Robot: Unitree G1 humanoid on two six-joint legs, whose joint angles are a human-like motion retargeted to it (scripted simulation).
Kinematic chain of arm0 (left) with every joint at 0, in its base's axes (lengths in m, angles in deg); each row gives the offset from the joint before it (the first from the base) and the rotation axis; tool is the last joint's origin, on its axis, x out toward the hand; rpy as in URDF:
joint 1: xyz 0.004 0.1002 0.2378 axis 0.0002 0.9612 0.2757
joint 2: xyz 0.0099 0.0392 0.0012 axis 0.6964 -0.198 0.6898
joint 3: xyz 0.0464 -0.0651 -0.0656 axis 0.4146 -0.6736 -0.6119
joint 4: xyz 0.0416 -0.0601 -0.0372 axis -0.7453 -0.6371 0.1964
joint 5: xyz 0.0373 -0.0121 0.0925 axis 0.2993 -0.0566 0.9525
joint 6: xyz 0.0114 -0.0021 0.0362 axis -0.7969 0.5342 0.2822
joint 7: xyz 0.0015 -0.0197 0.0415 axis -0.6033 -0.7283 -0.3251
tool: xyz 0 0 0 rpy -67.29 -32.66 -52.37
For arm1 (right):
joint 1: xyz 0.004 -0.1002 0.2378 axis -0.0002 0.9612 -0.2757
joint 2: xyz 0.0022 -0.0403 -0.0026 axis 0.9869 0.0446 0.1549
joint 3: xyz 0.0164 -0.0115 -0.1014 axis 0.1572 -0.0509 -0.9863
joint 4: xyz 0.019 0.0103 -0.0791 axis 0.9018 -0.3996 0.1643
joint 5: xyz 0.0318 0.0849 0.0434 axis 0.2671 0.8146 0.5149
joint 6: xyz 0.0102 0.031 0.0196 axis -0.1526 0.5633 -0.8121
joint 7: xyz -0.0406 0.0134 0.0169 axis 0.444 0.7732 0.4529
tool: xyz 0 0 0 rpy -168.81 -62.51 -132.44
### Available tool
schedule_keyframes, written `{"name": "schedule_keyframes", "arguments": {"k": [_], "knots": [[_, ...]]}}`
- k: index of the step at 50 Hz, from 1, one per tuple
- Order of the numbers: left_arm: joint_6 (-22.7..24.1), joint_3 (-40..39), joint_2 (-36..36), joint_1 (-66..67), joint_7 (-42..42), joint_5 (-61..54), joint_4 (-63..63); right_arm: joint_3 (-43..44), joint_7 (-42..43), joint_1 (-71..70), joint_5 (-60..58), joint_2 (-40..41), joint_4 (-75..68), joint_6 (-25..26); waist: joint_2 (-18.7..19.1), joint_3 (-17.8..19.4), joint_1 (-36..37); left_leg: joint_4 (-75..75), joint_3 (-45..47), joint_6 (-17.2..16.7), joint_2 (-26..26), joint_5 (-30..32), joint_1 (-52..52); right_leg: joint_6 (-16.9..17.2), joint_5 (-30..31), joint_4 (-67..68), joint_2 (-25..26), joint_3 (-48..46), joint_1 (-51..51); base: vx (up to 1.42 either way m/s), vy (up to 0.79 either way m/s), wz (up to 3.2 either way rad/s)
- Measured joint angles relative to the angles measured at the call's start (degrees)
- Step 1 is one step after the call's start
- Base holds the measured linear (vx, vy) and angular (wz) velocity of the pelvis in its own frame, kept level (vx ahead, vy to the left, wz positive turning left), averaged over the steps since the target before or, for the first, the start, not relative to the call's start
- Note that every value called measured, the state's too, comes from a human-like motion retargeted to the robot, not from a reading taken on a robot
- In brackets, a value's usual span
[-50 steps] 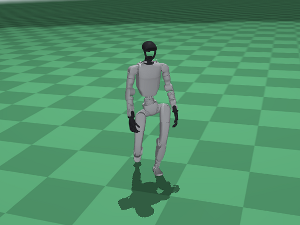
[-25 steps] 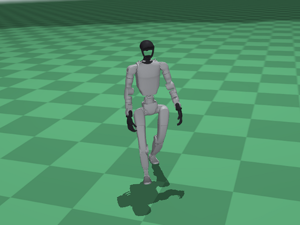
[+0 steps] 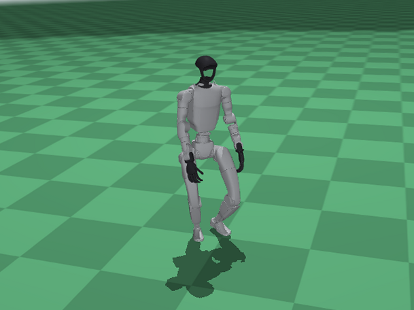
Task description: Walk
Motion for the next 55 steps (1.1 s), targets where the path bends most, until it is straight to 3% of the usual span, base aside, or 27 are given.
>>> {"name": "schedule_keyframes", "arguments": {"k": [12,15,22,26,29,32,36,39,45,55], "knots": [[-0.58,-1.28,0.26,1.33,0.83,1.08,-2.13,-3.13,-2.28,-2.28,-2.37,2.09,1.26,-0.91,-4.95,-1.19,-0.33,-38.07,3.42,-2.01,-11.02,11.14,-4.01,1.47,-5.90,0.33,-6.34,0.13,3.67,0.34,0.03,0.11],[-0.82,-1.69,0.74,1.56,0.96,0.79,-2.87,-3.53,-2.82,-1.93,-2.89,2.56,0.54,-0.95,-5.23,-1.86,-0.04,-41.99,3.46,-1.76,-11.51,13.44,-2.83,1.26,-6.64,-0.20,-6.35,0.63,4.88,0.37,0.05,-0.09],[-1.27,-2.36,1.32,2.39,0.60,-0.81,-4.39,-3.01,-2.76,1.46,-3.23,2.89,-2.29,-0.49,-7.30,-3.42,0.58,-32.91,4.23,0.44,-12.37,13.51,-3.78,2.19,-9.02,8.70,-11.03,-0.06,4.95,0.40,0.05,-0.11],[-1.39,-1.97,1.54,2.07,0.59,-2.02,-4.90,-1.87,-2.35,3.73,-2.93,2.26,-4.23,-0.12,-10.41,-3.85,-0.09,-32.83,5.19,2.94,-17.00,11.68,-1.09,4.72,-4.68,19.76,-17.59,0.24,3.31,0.42,0.08,0.13],[-1.33,-1.13,1.77,1.14,0.59,-2.61,-4.86,-0.96,-2.05,4.87,-2.07,1.56,-5.15,0.11,-15.31,-2.83,-1.31,-46.07,5.78,5.04,-25.83,16.13,7.14,6.93,2.69,32.17,-27.39,2.56,-0.51,0.39,0.12,0.31],[-1.18,-0.25,1.87,0.66,0.14,-2.41,-4.13,-0.29,-1.41,5.97,-1.06,0.95,-5.42,0.24,-16.91,-2.08,-3.11,-48.09,4.99,6.11,-29.62,15.62,10.69,6.28,7.86,43.47,-33.36,4.08,-4.53,0.37,0.11,0.31],[-1.47,0.61,2.11,-0.81,-0.69,-2.00,-3.39,0.86,-0.38,6.70,0.38,0.46,-5.24,0.06,-17.97,-1.12,-5.88,-52.89,2.81,6.86,-33.26,15.65,16.90,3.88,6.25,52.63,-37.79,6.68,-11.05,0.36,0.09,0.22],[-2.06,0.46,2.10,-2.96,-1.18,-2.07,-3.51,1.56,0.03,6.44,1.45,0.31,-5.06,-0.02,-16.63,-0.50,-7.41,-61.50,0.15,6.79,-33.55,17.53,24.21,2.13,2.94,53.44,-36.37,7.46,-15.98,0.36,0.07,-0.01],[-2.62,0.52,1.44,-5.29,-1.40,-2.62,-3.84,2.27,0.04,8.12,2.44,1.30,-4.10,0.21,-15.56,0.77,-10.80,-63.05,-3.16,6.27,-33.01,14.26,31.42,2.16,-1.97,44.33,-32.92,6.26,-22.33,0.32,0.03,0.16],[-1.48,1.83,-0.58,-6.64,1.16,-1.50,-4.49,2.23,-1.95,10.82,2.01,2.58,-4.70,1.75,-10.41,0.64,-11.74,-60.08,-5.64,6.12,-26.38,6.80,36.54,7.96,3.89,12.06,-19.70,3.26,-25.44,0.29,0.01,0.08]]}}
